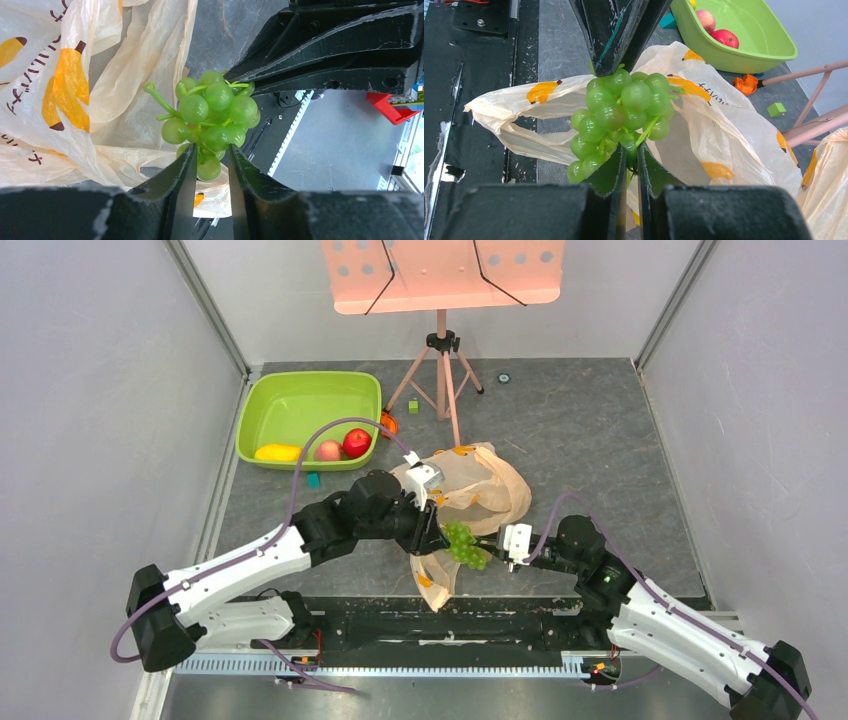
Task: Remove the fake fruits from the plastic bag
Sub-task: Place the fake fruit in the bin.
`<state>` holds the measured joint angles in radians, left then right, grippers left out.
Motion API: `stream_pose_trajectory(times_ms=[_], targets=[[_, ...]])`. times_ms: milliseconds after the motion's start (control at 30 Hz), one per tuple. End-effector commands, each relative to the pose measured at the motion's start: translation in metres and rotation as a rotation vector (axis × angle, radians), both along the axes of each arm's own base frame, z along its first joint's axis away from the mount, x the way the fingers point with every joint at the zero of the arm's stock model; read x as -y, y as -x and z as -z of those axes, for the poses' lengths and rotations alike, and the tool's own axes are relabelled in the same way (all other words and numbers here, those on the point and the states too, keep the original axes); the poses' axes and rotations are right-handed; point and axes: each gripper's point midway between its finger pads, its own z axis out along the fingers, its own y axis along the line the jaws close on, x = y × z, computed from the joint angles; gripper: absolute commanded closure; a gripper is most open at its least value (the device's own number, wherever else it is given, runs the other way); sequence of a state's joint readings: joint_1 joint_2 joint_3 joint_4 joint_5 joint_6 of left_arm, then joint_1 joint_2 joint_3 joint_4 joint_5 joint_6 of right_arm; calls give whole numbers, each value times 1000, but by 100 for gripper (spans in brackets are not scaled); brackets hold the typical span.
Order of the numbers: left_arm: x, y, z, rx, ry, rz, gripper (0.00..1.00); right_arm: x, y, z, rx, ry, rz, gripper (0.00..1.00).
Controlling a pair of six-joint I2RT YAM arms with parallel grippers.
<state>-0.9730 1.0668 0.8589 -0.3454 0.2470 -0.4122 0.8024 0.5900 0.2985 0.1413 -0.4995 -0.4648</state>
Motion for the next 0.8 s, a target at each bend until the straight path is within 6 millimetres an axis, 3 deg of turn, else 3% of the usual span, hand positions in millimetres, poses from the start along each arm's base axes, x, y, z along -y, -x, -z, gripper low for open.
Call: stream_pose_trajectory(times_ms=[0,267,533,767], targets=[[9,2,-6,23,16,47,67,-3,1,-14,40,-43,-17,99],[6,-2,-10,43,22,24,98,-2,2,-11,37,-41,-14,99],[-6,-11,-28,105,37,-48,98,2,0,-11,46,-50,10,96],[-4,-17,-41,128,58,-70,98,4,1,-9,46,-55,16,75]])
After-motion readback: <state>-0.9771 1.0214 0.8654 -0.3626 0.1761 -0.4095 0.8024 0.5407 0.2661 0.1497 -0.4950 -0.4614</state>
